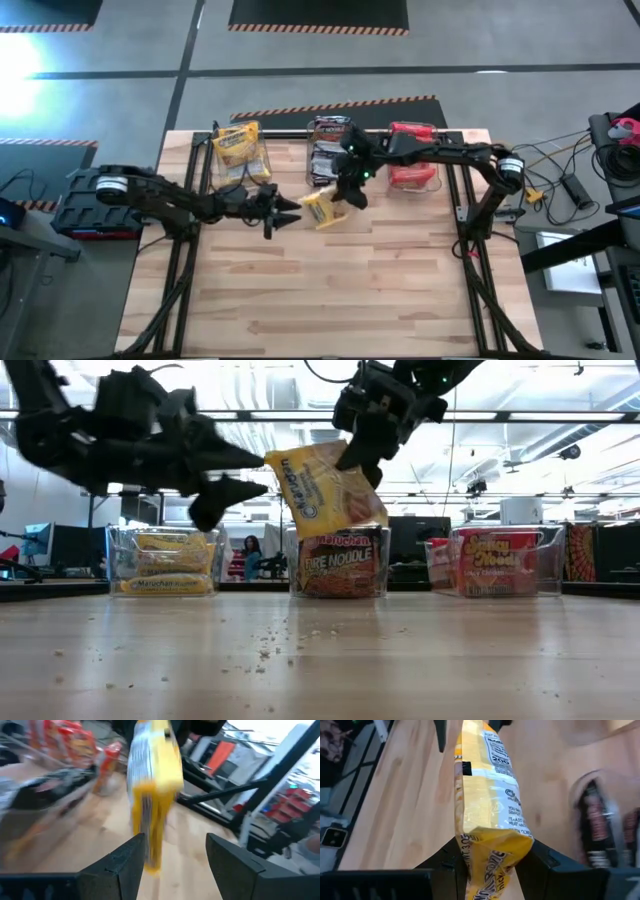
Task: Sort Maruchan noodles
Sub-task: Put the yellow noodle pack into the left transparent bin
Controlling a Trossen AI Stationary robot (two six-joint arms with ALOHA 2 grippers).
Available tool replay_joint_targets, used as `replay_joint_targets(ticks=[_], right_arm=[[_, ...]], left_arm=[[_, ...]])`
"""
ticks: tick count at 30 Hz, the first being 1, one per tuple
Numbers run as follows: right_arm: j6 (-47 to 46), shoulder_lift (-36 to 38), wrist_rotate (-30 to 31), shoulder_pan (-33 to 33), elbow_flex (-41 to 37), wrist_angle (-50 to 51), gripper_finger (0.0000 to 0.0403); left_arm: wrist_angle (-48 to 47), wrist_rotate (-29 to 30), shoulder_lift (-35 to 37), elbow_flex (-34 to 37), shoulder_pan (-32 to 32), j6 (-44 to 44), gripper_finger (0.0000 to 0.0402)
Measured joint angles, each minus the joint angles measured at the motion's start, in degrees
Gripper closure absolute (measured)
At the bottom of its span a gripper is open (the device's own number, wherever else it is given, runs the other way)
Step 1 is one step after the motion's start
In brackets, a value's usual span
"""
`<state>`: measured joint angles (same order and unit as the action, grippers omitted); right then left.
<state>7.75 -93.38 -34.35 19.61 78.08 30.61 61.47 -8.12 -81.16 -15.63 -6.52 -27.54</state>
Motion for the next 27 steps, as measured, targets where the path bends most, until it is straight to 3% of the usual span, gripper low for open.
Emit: replay_joint_targets(ticks=[3,6,10,16,27], right_arm=[[0.92,0.00,0.09,1.73,1.84,0.81,0.0284],[1.76,-0.06,0.07,3.28,3.41,-0.84,0.0284],[1.21,-0.38,0.05,4.16,3.85,-8.37,0.0284],[-1.03,-0.46,-0.21,4.31,3.85,-24.53,0.0284],[-4.72,-0.44,-0.61,4.68,5.90,-37.01,0.0284]], left_arm=[[-0.03,4.20,4.64,4.60,0.00,0.63,0.0210],[1.82,12.36,8.83,8.85,0.09,1.05,0.0210],[6.85,20.16,10.81,12.28,0.37,1.28,0.0210],[17.21,21.12,9.34,12.56,2.56,8.38,0.0210],[27.09,21.87,9.35,11.95,2.58,15.75,0.0210]])
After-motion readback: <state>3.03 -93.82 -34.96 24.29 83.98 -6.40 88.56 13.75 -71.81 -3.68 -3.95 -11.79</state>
